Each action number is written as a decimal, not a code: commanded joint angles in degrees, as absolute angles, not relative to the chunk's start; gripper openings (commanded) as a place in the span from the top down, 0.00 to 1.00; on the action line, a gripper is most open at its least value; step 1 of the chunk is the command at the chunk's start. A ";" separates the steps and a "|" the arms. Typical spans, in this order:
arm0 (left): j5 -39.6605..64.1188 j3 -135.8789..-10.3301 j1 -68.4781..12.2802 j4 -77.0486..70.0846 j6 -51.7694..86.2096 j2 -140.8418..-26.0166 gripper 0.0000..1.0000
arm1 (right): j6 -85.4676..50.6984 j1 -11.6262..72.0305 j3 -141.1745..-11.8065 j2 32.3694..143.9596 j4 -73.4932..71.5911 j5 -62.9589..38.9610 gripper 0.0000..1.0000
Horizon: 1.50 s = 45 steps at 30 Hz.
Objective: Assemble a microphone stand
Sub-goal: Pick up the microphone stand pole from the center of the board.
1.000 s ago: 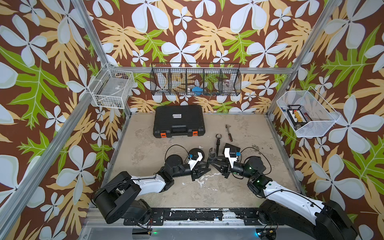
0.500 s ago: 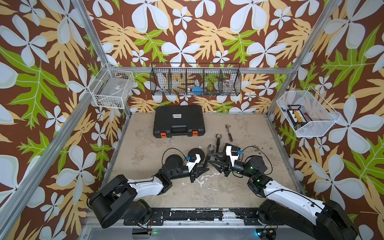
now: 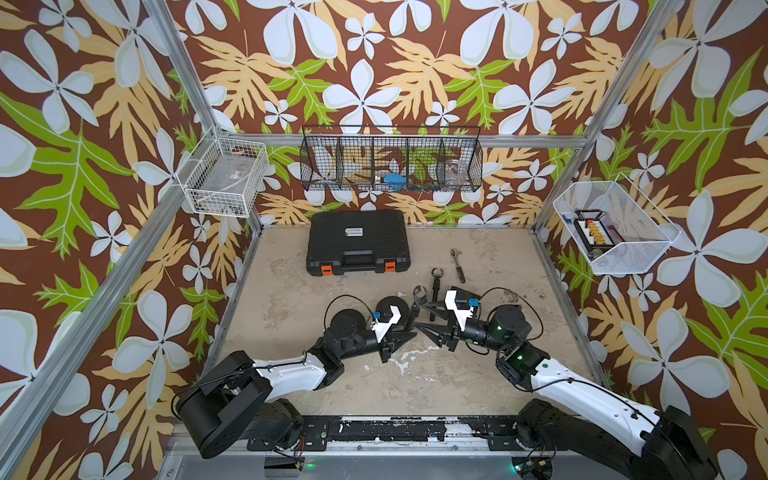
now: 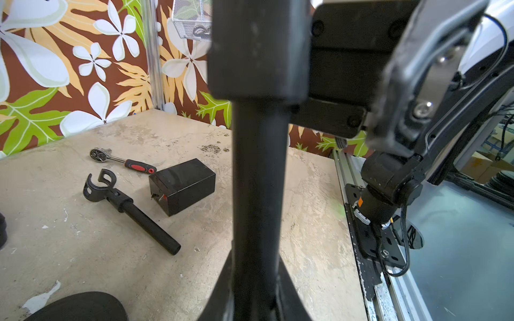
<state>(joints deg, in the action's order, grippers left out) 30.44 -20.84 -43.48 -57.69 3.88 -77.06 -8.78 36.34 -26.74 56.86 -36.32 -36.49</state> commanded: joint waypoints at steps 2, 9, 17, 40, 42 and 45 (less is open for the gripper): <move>33.55 -21.70 -44.02 -58.67 2.58 -77.89 1.00 | -10.29 36.39 -27.69 57.65 -35.95 -38.63 0.44; 34.00 -21.80 -44.21 -58.62 2.64 -77.94 1.00 | -10.38 36.32 -26.69 56.37 -37.15 -38.25 0.60; 34.28 -22.63 -44.30 -57.83 2.80 -79.60 0.96 | -9.80 36.39 -25.97 55.96 -38.42 -38.50 0.79; -3.92 -21.97 -44.30 -47.25 7.42 -71.78 0.23 | -4.35 36.31 -19.01 53.34 -41.57 -14.93 1.00; -8.37 -22.14 -44.27 -45.23 7.31 -71.28 0.22 | -4.22 36.36 -18.57 53.74 -42.26 -14.61 1.00; -12.11 -22.87 -44.21 -42.56 7.13 -71.33 0.22 | -4.04 36.36 -18.81 54.55 -42.10 -14.80 1.00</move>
